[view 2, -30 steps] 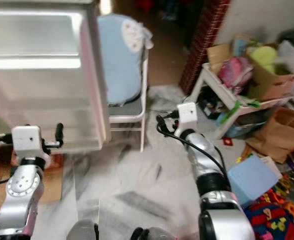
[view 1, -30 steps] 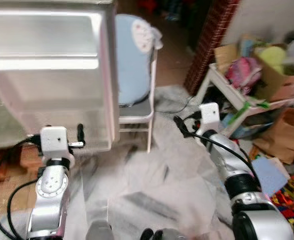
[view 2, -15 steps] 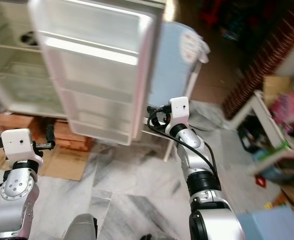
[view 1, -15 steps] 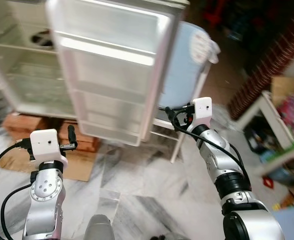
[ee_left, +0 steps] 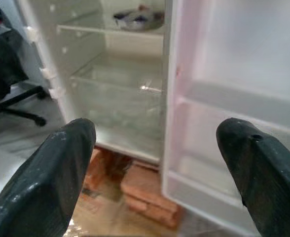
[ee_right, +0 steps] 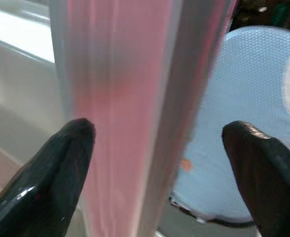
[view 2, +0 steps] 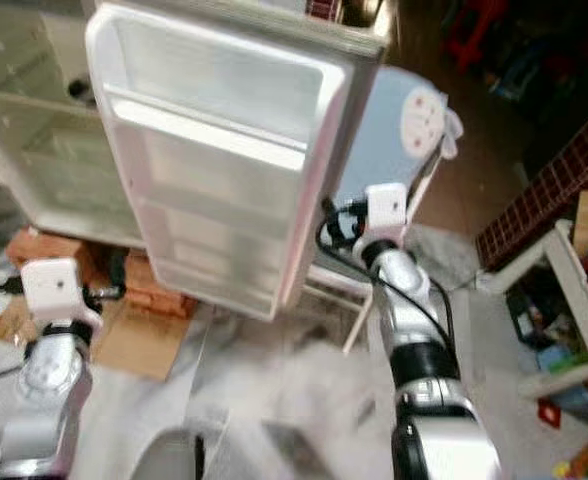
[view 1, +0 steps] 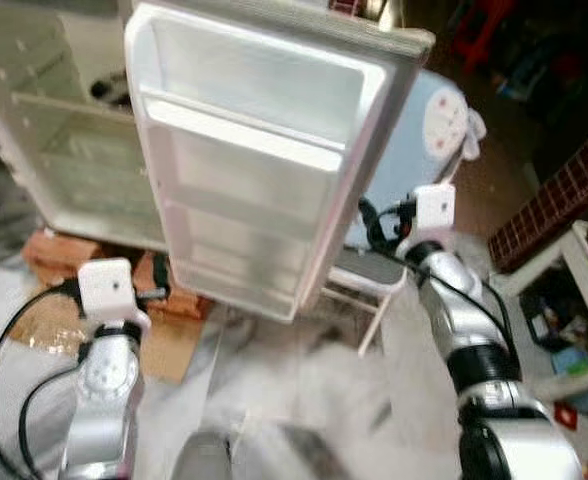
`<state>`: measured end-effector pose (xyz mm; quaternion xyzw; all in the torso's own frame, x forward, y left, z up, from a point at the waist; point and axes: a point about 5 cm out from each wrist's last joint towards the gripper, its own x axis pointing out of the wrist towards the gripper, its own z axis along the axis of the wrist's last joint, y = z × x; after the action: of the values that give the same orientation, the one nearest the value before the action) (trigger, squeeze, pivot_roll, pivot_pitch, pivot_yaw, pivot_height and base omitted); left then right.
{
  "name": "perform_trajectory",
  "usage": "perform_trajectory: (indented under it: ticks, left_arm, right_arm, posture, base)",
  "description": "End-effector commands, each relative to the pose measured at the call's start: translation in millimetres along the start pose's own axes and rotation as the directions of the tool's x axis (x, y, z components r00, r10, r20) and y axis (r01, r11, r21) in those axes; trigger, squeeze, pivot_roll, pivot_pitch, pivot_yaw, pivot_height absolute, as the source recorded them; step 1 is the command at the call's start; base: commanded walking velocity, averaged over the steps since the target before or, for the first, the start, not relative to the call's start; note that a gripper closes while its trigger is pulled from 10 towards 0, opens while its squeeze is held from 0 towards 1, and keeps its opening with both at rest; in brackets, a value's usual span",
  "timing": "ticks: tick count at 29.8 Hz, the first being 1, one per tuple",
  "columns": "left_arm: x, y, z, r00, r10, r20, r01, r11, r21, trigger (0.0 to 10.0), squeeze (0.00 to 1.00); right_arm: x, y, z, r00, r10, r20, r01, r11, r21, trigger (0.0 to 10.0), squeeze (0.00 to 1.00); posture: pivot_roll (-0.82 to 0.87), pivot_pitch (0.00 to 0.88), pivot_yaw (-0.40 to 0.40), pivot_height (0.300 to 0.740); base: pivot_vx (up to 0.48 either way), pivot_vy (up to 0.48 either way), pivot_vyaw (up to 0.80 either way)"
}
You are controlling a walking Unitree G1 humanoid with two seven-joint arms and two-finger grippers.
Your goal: Restocking fridge
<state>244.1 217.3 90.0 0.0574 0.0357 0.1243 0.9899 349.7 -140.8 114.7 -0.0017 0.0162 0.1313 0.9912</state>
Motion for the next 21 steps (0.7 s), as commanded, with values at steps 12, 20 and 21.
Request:
perform_trajectory:
  ticks: [12,20,21]
  left_arm:
    - [-14.7,10.2,-25,0.980,0.057,-0.190,-0.071,0.995,-0.068,10.0,0.00]
    - [-48.6,-1.1,-37,0.930,-0.204,-0.307,0.193,0.979,-0.068,10.0,0.00]
    - [-56.1,-7.1,-38,0.908,-0.256,-0.333,0.249,0.966,-0.065,10.0,0.00]
  right_arm:
    - [17.5,-28.9,23,0.978,-0.207,0.036,0.204,0.975,0.083,10.0,0.00]
    - [46.4,-13.0,60,0.966,-0.247,0.078,0.225,0.950,0.216,10.0,0.00]
    - [52.7,-5.4,69,0.965,-0.248,0.085,0.222,0.946,0.236,10.0,0.00]
  posture:
    - [0.13,0.093,-0.138,0.740]
    - [0.16,0.091,-0.145,0.740]
    - [0.17,0.091,-0.147,0.740]
  base:
    - [0.000,0.000,0.00]
    - [0.000,0.000,0.00]
    - [0.000,0.000,0.00]
